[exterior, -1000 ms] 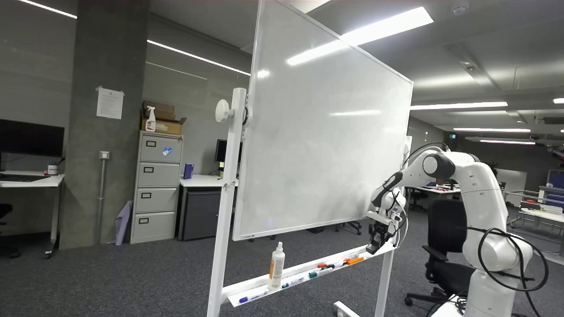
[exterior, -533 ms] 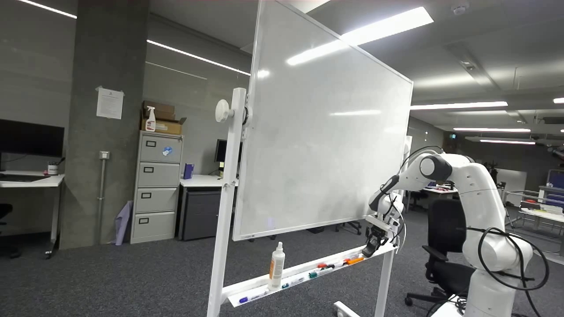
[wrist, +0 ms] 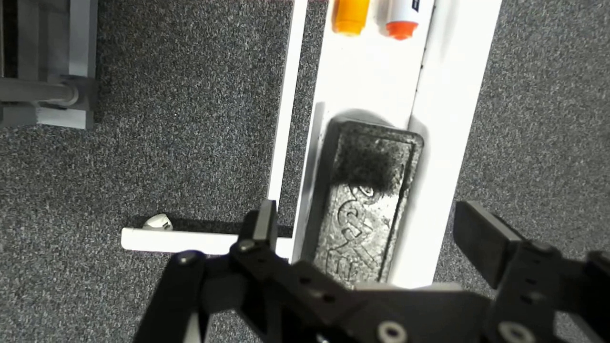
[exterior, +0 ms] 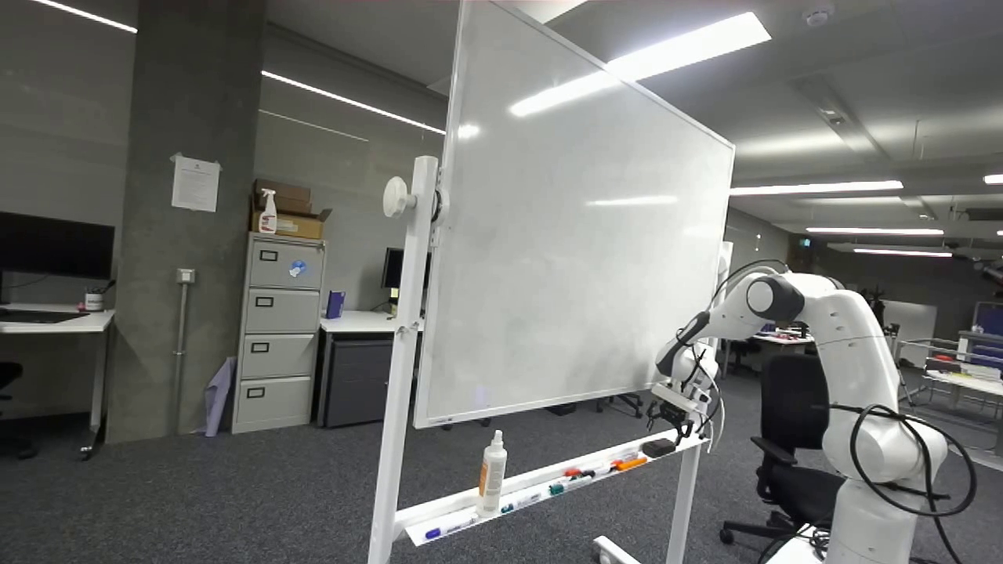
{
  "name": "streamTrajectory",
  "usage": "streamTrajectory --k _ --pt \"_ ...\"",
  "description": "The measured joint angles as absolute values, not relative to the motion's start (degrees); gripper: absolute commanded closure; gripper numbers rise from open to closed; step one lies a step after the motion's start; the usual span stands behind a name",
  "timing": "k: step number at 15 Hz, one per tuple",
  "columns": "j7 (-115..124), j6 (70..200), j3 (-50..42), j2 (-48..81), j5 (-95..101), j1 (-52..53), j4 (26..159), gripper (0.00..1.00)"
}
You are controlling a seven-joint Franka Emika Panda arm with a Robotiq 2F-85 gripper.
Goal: Use the black eraser to wipe the white board.
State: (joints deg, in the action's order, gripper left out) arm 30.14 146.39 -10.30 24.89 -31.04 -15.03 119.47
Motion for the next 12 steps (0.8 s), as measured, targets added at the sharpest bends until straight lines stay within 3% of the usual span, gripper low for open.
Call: streamTrajectory --k 9,12 --pt "18.98 155.88 -10.42 13.67 -30.36 -14.84 131.71 0.0" --pt "19.32 155.77 -13.66 5.7 -18.3 -14.18 138.6 0.0"
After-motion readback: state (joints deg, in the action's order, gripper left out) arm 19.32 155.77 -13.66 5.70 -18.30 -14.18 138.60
